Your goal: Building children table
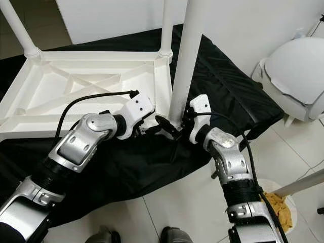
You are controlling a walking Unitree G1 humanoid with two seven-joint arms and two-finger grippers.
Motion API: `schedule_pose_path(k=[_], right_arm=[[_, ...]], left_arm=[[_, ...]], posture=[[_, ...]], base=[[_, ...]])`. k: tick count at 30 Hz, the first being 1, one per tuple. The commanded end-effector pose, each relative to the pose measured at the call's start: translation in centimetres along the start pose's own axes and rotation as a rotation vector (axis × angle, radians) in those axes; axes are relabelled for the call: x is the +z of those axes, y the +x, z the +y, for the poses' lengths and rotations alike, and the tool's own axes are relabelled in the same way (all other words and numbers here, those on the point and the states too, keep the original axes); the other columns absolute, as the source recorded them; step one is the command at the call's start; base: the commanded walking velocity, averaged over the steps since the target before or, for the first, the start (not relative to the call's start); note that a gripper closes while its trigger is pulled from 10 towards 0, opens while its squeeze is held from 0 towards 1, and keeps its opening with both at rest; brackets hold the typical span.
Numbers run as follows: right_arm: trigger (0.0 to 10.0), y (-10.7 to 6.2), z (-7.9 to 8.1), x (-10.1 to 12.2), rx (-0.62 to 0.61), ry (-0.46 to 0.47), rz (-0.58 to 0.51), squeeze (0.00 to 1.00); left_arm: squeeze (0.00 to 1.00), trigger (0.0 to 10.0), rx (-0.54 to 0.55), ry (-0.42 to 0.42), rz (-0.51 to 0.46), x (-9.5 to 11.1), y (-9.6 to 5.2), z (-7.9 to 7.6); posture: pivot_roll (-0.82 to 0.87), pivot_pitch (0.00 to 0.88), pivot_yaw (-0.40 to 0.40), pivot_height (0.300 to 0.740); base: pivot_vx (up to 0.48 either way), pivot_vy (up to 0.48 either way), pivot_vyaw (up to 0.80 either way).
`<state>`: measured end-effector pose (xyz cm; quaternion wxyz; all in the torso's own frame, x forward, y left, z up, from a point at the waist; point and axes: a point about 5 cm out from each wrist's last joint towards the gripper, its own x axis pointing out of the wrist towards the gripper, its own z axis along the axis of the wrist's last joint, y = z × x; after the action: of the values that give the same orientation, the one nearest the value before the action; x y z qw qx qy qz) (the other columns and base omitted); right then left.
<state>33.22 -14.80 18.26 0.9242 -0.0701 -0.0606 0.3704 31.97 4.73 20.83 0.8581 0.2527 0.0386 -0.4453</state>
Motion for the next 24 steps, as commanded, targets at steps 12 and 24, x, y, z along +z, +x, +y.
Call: schedule_pose_path(k=[12,24], right_arm=[[10.0,0.6,-0.5,-0.3,-0.002,-0.006,0.009,0.00],[10.0,1.1,-0.6,-0.5,0.035,-0.011,0.007,0.00]], left_arm=[[0.00,10.0,-0.025,-0.202,-0.095,0.1,-4.0,-1.4],[0.00,10.0,-0.197,-0.265,-0.228,2.0,-5.4,-4.5]], posture=[[-0.05,0.112,-0.045,0.740],[-0.03,0.095,-0.063,0.740]], base=[[0.000,0.000,0.00],[0.000,0.000,0.00]])
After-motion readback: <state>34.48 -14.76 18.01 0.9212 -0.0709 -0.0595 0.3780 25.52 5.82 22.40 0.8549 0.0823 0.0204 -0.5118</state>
